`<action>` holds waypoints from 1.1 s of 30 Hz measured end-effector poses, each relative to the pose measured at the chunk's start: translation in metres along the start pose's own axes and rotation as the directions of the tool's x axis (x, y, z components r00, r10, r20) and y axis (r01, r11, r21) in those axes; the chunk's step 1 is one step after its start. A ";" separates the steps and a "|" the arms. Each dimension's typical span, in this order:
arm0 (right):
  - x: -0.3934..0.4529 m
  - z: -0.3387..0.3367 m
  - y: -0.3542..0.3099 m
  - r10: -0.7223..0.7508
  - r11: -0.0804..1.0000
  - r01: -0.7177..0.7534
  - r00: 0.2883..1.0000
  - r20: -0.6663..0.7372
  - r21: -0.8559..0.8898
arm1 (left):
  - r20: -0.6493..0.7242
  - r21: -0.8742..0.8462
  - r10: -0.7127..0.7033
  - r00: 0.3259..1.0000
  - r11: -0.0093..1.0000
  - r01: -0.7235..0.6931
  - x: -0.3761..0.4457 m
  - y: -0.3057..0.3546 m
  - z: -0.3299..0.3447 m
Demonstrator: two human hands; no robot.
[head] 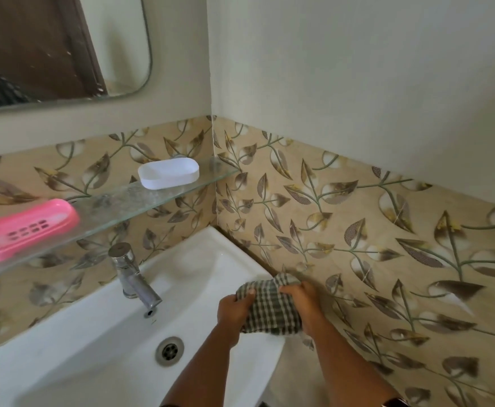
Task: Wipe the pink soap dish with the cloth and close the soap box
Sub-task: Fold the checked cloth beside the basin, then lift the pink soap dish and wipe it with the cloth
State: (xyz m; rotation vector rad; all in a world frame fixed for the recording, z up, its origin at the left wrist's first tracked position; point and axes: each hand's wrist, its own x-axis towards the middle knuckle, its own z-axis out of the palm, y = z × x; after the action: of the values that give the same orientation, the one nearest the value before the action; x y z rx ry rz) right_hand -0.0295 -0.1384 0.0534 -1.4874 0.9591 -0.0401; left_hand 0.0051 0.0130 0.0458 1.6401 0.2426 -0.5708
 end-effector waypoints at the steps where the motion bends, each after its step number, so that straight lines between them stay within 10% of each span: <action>1: -0.006 0.003 -0.010 -0.028 0.999 0.027 0.999 0.032 0.016 | -0.006 -0.020 0.026 1.000 0.999 -0.026 -0.006 0.009 -0.006; 15: -0.130 0.078 -0.212 -0.420 0.897 0.300 0.810 0.409 0.326 | -0.241 0.058 0.547 0.802 0.833 -0.551 -0.105 0.202 -0.141; 33: -0.243 0.207 -0.262 -0.170 0.982 0.159 0.492 0.854 0.104 | -0.637 0.050 0.458 0.620 0.827 -0.560 -0.179 0.222 -0.303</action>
State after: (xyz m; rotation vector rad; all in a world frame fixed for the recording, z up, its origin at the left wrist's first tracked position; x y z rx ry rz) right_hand 0.0651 0.1267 0.3561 -1.3224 -0.0295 0.5320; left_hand 0.0255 0.3021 0.3439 1.6000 0.2764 0.4591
